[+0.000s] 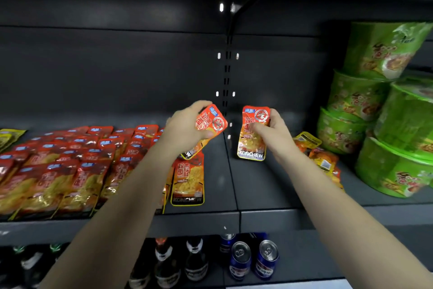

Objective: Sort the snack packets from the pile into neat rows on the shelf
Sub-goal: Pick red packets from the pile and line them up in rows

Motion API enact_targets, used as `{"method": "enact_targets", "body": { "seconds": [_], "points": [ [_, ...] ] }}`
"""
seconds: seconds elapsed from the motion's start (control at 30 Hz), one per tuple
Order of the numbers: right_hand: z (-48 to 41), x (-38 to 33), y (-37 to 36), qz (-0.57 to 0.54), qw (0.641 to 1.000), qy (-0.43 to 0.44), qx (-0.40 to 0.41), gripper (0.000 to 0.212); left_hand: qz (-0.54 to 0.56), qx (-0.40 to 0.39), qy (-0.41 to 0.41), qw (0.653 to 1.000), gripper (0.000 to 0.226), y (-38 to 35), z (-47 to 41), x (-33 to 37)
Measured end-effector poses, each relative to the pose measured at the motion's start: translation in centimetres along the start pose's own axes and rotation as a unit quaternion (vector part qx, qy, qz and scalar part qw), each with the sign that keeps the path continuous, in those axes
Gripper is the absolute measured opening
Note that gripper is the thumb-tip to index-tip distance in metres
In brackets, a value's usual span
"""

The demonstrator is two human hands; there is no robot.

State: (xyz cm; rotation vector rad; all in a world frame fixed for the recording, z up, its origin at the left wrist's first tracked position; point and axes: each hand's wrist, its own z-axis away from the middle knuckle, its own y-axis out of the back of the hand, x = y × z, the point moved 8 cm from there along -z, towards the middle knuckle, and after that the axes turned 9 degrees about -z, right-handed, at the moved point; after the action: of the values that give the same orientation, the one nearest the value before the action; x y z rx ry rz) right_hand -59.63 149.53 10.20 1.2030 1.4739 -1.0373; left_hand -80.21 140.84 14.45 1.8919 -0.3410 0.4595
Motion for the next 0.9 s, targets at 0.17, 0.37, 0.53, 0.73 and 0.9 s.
{"method": "enact_targets", "body": {
  "seconds": [0.17,0.37,0.53,0.73,0.9],
  "points": [
    [1.0,0.3,-3.6,-0.011,0.997,-0.029,-0.074,0.025,-0.144,0.038,-0.003,0.989,0.060,2.8,0.6,-1.0],
    [2.8,-0.1,-7.5,-0.029,0.985,-0.063,-0.158,0.029,-0.186,0.051,0.020,0.981,0.041,4.8,1.4,-2.4],
    [4.7,0.2,-10.5,-0.026,0.966,-0.098,-0.238,0.034,-0.186,0.048,0.036,0.981,0.043,5.7,2.2,-3.8],
    [6.7,0.8,-12.6,0.004,0.951,-0.111,-0.287,0.028,-0.173,0.039,0.036,0.983,0.042,5.8,2.9,-4.7],
    [7.4,1.5,-13.5,0.040,0.947,-0.127,-0.293,0.014,-0.180,0.032,0.021,0.983,0.042,5.4,3.1,-5.0]
  ]
}}
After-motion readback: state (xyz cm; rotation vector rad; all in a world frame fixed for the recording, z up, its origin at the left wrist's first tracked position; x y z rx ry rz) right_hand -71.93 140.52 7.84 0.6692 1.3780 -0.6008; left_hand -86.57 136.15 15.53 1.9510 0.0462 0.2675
